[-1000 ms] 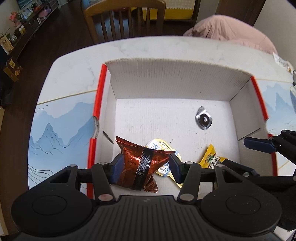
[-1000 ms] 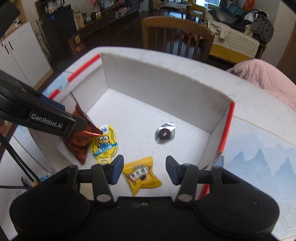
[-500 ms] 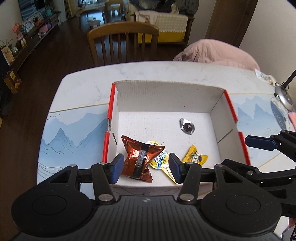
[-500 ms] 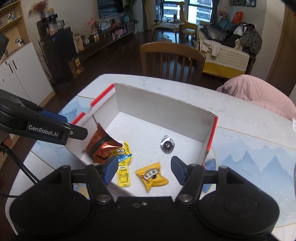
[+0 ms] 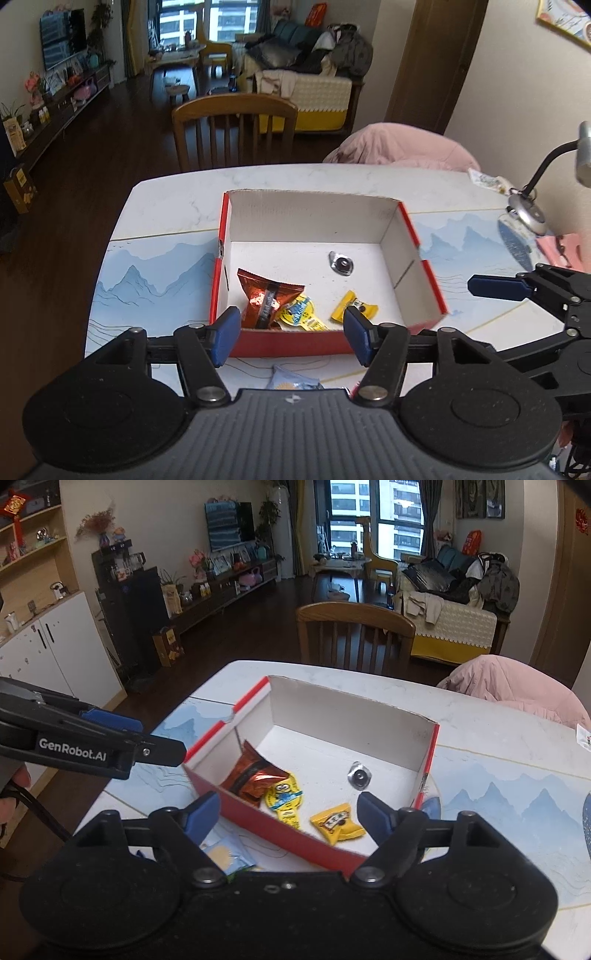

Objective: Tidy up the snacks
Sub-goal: 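Withdraw both tools from the box toward the remaining snacks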

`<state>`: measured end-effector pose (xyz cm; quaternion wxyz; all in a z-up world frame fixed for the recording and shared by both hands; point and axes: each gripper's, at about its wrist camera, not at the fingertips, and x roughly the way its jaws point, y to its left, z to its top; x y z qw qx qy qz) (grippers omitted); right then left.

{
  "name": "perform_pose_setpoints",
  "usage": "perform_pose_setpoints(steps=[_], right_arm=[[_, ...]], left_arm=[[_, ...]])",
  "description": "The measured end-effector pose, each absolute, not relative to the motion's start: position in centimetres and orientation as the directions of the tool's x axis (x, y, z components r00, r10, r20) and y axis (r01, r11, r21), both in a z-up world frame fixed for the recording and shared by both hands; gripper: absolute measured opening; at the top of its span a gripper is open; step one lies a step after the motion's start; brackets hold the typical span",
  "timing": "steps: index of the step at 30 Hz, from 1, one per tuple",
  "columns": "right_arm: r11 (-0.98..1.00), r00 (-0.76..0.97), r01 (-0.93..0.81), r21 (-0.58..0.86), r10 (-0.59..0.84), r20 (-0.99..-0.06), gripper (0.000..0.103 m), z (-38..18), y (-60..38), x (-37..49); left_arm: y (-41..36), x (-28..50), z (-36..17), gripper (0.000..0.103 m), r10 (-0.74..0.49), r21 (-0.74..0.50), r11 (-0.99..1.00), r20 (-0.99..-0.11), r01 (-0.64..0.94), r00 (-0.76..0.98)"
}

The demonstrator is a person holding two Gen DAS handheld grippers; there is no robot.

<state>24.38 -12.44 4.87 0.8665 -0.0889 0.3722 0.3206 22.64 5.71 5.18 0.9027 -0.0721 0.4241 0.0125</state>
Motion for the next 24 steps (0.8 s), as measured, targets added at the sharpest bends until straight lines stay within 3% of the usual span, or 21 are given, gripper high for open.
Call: perform_pose_setpoints(steps=[9, 11, 17, 24], right_arm=[[0.754, 0.514, -0.648, 0.108, 0.538, -0.668, 0.094, 5.0, -13.1, 20.2], [0.747, 0.515, -0.657, 0.101, 0.542, -0.664, 0.097, 4.8, -13.0, 19.3], [0.717, 0.487, -0.688, 0.113, 0.571, -0.661, 0.103, 3.6, -12.9, 16.5], [0.705, 0.416, -0.695, 0.137, 0.551, -0.723, 0.103, 0.0, -12.3, 14.2]], left_arm=[[5.9, 18.0, 4.9, 0.064, -0.064, -0.147, 0.987, -0.748, -0.071, 0.661], [6.0, 16.9, 4.5, 0.076, -0.066, -0.155, 0.985, -0.740, -0.074, 0.669], [6.3, 13.9, 3.1, 0.077, -0.075, -0.174, 0.982, -0.727, -0.076, 0.683], [7.8, 11.8, -0.8, 0.077, -0.068, -0.191, 0.972, -0.793, -0.140, 0.606]])
